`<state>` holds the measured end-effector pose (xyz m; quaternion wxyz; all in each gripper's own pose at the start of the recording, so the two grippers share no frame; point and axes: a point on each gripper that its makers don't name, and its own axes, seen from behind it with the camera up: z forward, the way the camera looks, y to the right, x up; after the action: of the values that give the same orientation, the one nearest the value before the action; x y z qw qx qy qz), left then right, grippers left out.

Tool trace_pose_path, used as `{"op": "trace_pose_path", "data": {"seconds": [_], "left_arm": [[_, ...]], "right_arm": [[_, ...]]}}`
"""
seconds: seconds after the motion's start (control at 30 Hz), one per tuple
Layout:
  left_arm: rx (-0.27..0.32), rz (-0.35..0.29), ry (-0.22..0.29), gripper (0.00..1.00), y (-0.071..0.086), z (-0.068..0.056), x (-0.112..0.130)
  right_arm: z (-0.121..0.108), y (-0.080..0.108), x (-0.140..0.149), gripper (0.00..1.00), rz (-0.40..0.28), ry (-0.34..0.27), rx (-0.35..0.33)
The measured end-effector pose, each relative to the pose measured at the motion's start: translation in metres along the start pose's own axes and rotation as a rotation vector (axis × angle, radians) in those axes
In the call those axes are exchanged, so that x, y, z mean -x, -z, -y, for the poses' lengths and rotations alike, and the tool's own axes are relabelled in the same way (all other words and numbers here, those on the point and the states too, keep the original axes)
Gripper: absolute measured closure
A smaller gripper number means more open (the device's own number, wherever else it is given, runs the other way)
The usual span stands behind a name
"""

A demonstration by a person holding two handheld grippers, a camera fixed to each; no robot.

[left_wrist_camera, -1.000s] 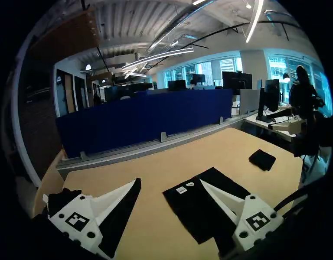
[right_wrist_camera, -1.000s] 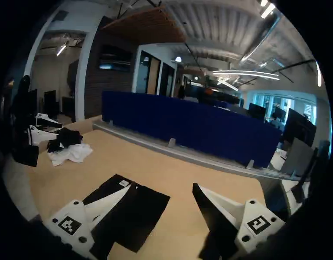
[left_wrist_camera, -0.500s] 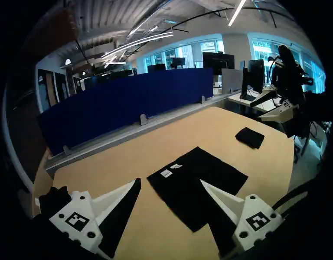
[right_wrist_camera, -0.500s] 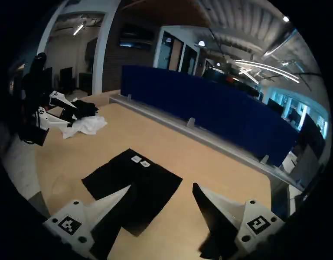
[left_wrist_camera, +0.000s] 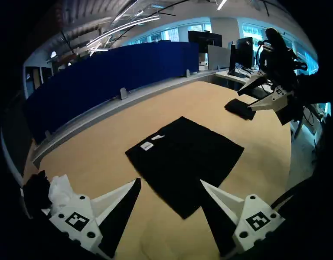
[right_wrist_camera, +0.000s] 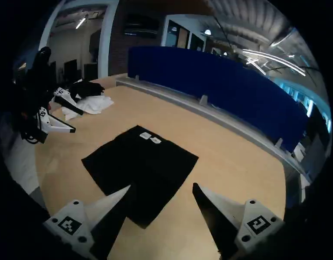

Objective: Fold towel

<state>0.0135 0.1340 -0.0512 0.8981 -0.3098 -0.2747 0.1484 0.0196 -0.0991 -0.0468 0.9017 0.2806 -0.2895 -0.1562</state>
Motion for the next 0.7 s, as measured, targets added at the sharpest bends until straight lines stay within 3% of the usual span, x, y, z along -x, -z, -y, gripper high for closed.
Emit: {"op": "trace_pose_path", "data": {"seconds": [0.47, 0.7], "left_arm": [[0.064, 0.147, 0.026, 0.10, -0.045, -0.031, 0.080], [0.096, 0.202, 0.033, 0.10, -0.054, -0.041, 0.103]], "right_arm": [[0.032, -0.036, 0.083, 0.00, 0.115, -0.020, -0.068], [0.040, -0.042, 0.108, 0.01, 0.150, -0.046, -0.087]]}}
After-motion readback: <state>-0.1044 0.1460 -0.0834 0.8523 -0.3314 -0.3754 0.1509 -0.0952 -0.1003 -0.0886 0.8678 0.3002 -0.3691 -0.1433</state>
